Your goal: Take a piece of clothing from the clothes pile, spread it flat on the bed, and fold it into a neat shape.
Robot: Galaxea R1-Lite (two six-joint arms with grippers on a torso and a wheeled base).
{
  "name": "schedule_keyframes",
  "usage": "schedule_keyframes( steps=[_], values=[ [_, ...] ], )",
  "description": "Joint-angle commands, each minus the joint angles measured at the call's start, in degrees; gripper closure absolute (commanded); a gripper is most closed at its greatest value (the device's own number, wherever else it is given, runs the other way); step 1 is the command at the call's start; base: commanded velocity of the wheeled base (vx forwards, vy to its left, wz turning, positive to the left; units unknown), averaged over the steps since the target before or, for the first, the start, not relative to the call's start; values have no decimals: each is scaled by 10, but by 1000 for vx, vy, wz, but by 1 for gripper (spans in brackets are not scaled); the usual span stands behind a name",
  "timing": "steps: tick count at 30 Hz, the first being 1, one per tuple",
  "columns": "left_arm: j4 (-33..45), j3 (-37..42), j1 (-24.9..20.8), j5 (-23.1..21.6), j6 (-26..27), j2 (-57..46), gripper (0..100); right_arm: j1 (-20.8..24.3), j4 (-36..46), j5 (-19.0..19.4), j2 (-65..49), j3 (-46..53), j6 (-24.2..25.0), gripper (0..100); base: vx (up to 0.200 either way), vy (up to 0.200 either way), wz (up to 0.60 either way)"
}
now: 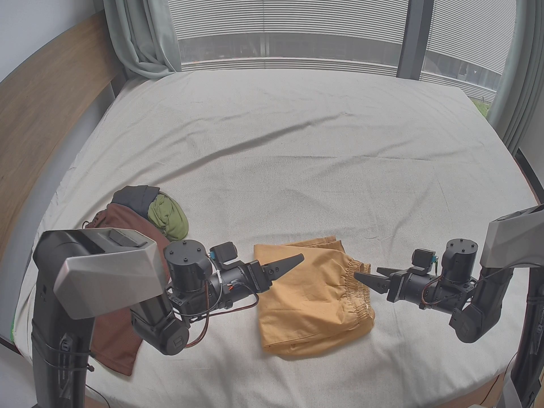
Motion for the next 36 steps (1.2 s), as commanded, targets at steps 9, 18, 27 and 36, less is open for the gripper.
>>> schedule_keyframes(
  steps=[9, 18, 27, 36],
  values=[
    [-1, 140, 80, -44, 140, -119, 0, 5, 0, -4, -12, 6, -1, 0, 0, 0, 0],
    [-1, 222, 181, -126, 254, -184, 0, 9, 0, -10, -14, 6, -1, 0, 0, 0, 0],
    [-1, 263, 224, -160, 295, -222, 0, 9, 0, -10, -16, 6, -1, 0, 0, 0, 0],
    [-1, 299, 246, -173, 454, -194, 0, 8, 0, -10, -11, 10, -3, 0, 0, 0, 0]
  ],
)
